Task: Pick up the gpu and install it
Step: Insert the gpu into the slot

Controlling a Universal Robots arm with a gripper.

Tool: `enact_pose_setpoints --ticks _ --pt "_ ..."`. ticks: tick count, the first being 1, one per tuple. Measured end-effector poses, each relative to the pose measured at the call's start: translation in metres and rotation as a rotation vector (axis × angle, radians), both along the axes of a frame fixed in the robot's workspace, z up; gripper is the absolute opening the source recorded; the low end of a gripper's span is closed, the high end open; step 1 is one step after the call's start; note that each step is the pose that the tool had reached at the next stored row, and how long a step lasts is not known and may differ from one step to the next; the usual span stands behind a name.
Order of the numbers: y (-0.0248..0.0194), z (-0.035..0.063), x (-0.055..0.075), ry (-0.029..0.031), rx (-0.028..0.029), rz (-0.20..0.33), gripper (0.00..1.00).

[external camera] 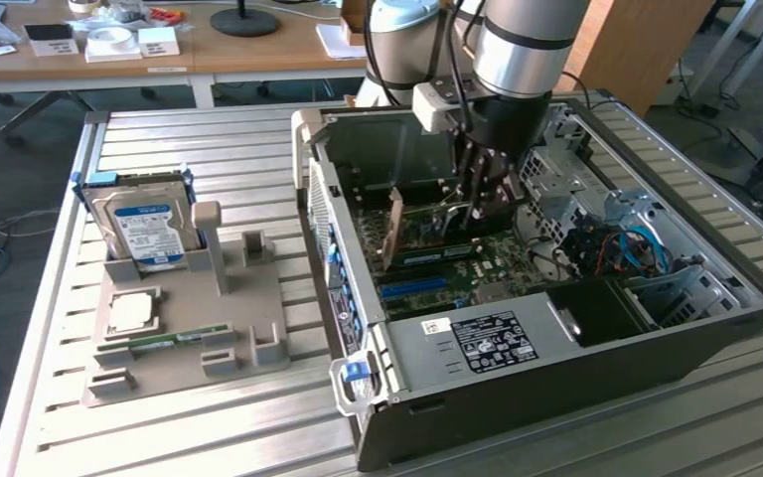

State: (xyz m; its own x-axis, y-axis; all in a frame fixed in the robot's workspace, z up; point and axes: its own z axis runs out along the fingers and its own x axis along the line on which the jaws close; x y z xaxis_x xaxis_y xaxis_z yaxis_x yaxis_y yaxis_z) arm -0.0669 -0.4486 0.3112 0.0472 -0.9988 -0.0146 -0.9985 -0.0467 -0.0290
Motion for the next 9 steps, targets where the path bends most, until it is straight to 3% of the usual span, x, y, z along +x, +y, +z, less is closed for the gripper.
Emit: enact_pose_setpoints --ticks 9 --pt "-0.0001 -0.0047 -0.0017 0.0003 -0.0006 -0.016 0.27"
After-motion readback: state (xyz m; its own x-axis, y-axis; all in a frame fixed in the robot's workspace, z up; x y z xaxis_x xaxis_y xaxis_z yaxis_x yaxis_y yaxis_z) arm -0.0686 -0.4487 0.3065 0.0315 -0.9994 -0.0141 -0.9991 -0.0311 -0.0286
